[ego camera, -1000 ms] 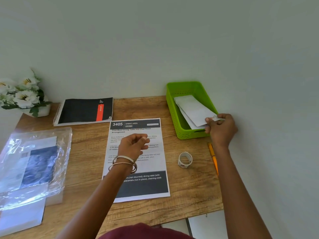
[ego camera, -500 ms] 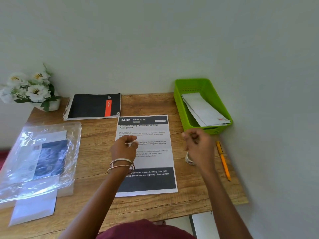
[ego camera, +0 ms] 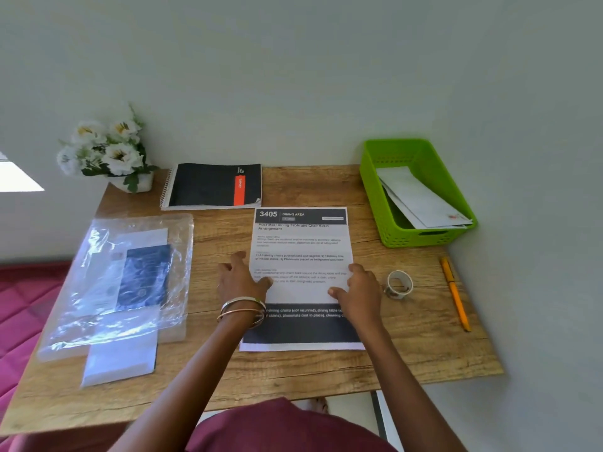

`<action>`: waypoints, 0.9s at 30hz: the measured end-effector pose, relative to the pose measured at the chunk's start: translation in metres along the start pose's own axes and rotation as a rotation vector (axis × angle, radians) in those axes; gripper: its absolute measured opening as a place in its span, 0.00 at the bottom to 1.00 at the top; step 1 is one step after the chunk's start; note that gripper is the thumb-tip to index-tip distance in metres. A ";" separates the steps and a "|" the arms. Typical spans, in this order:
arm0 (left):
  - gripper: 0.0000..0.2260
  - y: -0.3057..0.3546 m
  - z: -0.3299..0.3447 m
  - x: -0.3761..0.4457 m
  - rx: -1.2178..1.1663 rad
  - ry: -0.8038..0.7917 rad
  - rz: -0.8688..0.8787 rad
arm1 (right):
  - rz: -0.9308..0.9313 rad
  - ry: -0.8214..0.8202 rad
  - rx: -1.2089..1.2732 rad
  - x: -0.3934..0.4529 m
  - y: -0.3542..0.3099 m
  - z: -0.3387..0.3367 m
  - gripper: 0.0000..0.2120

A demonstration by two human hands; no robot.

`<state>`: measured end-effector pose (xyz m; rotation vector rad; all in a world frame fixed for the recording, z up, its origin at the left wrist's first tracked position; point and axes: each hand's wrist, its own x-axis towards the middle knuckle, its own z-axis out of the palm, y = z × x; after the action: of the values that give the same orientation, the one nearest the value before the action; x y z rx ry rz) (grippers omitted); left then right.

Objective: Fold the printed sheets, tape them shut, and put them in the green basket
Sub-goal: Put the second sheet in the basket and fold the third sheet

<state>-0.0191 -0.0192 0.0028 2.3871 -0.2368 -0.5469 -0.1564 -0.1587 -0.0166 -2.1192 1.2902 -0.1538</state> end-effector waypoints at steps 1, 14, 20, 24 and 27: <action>0.30 0.000 -0.003 0.001 -0.039 -0.011 -0.023 | -0.007 0.000 0.006 -0.001 -0.001 0.002 0.29; 0.05 -0.016 -0.021 0.025 -0.517 -0.163 -0.274 | -0.053 -0.014 0.205 -0.016 0.000 0.000 0.23; 0.04 -0.008 -0.020 0.024 -0.393 -0.149 -0.067 | -0.050 -0.019 0.233 -0.016 0.001 0.001 0.23; 0.02 -0.011 -0.024 0.034 -0.362 -0.121 0.009 | -0.036 -0.056 0.261 -0.015 0.004 0.000 0.24; 0.03 -0.013 -0.029 0.038 -0.474 -0.202 0.023 | -0.029 -0.029 0.334 -0.013 0.003 -0.003 0.20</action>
<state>0.0283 -0.0044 0.0021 1.8706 -0.1967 -0.7426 -0.1660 -0.1502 -0.0132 -1.8485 1.1292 -0.3264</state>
